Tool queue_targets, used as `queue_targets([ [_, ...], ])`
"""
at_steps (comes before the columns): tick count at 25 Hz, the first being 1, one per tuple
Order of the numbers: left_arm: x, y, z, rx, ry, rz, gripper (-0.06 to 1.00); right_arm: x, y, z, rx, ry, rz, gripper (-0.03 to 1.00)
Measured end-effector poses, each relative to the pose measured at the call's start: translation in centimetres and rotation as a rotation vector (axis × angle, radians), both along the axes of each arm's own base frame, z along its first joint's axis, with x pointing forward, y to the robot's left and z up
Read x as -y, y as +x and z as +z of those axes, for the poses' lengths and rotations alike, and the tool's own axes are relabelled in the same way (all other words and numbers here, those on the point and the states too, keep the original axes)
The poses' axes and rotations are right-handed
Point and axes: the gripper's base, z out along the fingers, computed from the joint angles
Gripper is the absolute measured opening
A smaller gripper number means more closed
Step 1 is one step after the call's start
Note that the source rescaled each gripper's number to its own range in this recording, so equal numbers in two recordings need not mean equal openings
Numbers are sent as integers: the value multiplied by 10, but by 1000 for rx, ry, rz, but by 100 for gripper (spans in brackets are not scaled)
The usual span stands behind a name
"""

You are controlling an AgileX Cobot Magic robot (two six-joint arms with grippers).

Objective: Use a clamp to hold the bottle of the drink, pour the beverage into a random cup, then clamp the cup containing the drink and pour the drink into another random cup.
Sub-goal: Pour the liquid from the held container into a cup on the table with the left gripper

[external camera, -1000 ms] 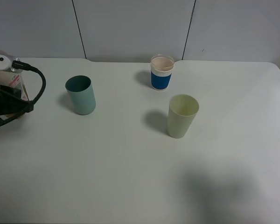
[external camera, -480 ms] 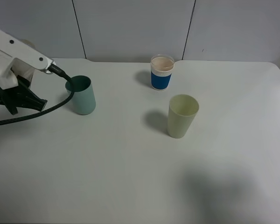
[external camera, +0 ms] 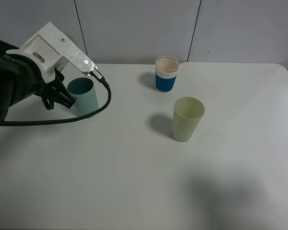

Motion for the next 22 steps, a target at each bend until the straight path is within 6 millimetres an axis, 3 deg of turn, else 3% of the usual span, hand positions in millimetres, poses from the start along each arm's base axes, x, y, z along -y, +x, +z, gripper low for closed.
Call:
queue_targets([
  [4, 25, 9, 4, 55, 64, -86, 0, 0, 0, 0, 0, 0, 0, 100],
  [9, 41, 17, 4, 80, 91, -128, 0, 0, 0, 0, 0, 0, 0, 100],
  [13, 57, 30, -4, 68, 155, -163, 0, 0, 0, 0, 0, 0, 0, 100],
  [22, 91, 37, -16, 81, 276, -293, 0, 0, 0, 0, 0, 0, 0, 100],
])
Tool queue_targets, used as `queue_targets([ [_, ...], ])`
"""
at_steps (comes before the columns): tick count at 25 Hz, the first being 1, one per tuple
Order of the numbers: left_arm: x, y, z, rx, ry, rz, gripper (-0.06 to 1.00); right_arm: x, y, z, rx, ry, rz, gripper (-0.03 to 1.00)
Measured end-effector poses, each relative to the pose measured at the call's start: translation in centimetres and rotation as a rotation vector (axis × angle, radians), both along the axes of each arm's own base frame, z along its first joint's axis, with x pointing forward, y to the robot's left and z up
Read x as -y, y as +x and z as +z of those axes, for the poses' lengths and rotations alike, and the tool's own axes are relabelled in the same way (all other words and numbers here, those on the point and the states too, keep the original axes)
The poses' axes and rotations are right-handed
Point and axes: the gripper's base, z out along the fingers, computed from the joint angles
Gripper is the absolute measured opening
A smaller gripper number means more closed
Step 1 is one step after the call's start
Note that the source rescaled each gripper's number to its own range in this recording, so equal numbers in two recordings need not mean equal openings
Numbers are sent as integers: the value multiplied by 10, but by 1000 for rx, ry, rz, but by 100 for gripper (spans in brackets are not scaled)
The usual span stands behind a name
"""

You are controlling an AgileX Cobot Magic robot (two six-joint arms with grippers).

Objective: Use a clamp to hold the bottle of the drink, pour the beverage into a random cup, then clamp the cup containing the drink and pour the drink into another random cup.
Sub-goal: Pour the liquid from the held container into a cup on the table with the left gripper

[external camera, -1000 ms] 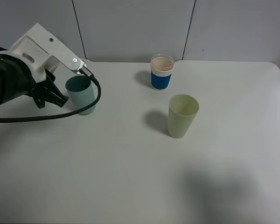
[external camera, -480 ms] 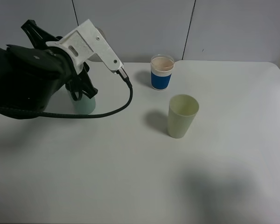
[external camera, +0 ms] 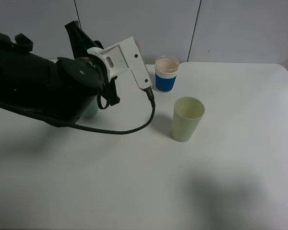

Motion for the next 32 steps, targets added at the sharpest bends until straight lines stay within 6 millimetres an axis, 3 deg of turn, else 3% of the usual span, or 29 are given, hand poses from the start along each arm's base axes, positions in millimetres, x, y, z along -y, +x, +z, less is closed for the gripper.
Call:
queue_targets([
  [8, 27, 1, -10, 29, 134, -111, 0, 0, 0, 0, 0, 0, 0, 100],
  [19, 39, 6, -29, 33, 233, -180, 0, 0, 0, 0, 0, 0, 0, 100],
  [32, 54, -2, -25, 33, 215, -213, 0, 0, 0, 0, 0, 0, 0, 100],
])
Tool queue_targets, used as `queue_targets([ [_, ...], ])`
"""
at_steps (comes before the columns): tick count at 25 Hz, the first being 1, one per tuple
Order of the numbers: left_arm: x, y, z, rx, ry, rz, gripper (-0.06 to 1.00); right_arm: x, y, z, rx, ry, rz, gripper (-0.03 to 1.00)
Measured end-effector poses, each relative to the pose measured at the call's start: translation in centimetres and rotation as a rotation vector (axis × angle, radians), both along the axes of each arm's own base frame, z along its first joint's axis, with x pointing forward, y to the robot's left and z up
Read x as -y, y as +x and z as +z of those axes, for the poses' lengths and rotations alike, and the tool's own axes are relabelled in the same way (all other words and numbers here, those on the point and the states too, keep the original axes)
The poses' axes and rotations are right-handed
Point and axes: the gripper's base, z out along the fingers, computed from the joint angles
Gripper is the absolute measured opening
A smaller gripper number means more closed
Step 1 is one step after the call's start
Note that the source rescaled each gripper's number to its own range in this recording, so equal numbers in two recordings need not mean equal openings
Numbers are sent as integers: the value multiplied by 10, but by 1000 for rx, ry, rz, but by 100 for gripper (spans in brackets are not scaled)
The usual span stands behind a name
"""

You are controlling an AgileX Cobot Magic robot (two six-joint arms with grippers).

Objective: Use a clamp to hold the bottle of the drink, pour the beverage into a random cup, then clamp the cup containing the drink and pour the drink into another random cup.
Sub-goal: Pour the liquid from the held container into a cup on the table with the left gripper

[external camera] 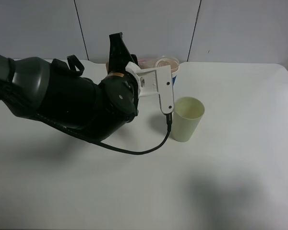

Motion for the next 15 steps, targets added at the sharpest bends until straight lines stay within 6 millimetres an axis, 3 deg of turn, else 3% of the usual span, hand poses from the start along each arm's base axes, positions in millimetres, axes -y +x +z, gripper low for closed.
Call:
queue_targets([
  [15, 16, -7, -4, -33, 3, -64, 0, 0, 0, 0, 0, 0, 0, 100],
])
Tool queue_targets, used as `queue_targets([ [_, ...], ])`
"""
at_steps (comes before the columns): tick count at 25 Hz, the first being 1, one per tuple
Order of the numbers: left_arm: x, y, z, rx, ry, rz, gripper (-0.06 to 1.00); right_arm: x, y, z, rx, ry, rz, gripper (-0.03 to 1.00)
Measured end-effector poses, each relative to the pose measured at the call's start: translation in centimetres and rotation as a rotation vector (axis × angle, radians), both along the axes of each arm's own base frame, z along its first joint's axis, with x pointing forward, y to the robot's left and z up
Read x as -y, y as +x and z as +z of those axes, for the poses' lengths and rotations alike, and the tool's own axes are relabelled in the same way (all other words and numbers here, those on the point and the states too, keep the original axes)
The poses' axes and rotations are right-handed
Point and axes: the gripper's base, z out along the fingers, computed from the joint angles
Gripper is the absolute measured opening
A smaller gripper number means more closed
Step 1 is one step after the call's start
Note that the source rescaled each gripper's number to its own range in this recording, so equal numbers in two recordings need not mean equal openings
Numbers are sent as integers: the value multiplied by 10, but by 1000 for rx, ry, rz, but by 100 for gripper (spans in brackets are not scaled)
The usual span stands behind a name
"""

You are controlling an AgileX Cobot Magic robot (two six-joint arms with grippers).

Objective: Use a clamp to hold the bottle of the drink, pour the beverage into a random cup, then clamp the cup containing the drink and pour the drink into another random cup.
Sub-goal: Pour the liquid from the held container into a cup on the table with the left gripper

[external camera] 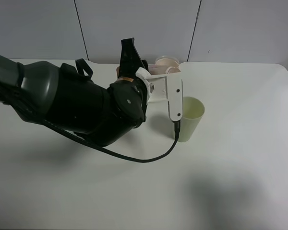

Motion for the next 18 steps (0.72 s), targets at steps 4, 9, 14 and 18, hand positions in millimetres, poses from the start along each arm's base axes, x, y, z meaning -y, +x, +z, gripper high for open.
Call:
queue_targets([
  [4, 5, 1, -5, -19, 16, -5, 0, 0, 0, 0, 0, 0, 0, 100],
  [9, 17, 8, -8, -34, 50, -1, 0, 0, 0, 0, 0, 0, 0, 100],
  [14, 24, 11, -8, -34, 60, -15, 0, 0, 0, 0, 0, 0, 0, 100],
  [18, 28, 13, -7, -28, 71, -28, 0, 0, 0, 0, 0, 0, -1, 100],
])
